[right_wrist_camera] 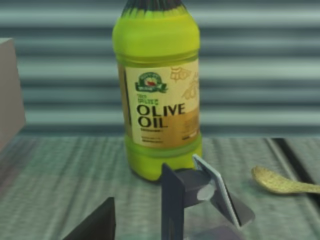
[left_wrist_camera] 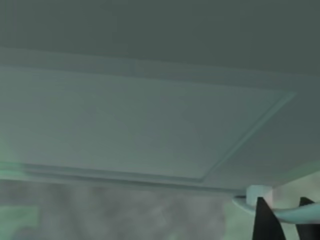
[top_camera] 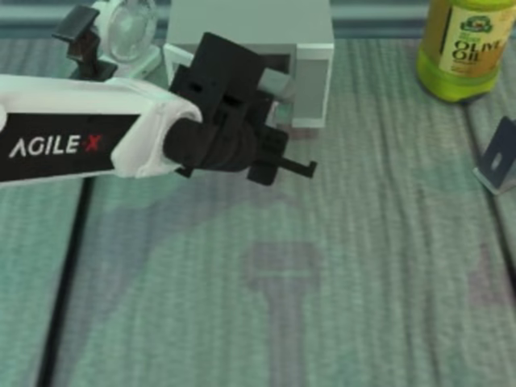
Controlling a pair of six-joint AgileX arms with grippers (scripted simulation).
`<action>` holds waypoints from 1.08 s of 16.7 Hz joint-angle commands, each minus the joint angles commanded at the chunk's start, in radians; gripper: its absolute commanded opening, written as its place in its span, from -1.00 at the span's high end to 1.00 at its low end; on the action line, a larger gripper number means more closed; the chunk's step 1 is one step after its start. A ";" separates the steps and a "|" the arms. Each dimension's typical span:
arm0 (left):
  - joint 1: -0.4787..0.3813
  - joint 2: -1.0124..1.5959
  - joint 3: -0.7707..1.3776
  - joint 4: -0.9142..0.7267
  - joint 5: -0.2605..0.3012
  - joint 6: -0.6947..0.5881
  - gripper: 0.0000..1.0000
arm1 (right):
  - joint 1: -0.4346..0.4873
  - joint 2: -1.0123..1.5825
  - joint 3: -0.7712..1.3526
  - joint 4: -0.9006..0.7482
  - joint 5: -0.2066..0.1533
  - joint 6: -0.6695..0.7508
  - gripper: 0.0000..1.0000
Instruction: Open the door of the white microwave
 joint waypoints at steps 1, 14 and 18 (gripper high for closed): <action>0.005 -0.005 -0.008 0.002 0.007 0.012 1.00 | 0.000 0.000 0.000 0.000 0.000 0.000 -1.00; 0.008 -0.007 -0.014 0.003 0.011 0.019 1.00 | 0.000 0.000 0.000 0.000 0.000 0.000 -1.00; 0.008 -0.007 -0.014 0.003 0.011 0.019 1.00 | 0.000 0.000 0.000 0.000 0.000 0.000 -1.00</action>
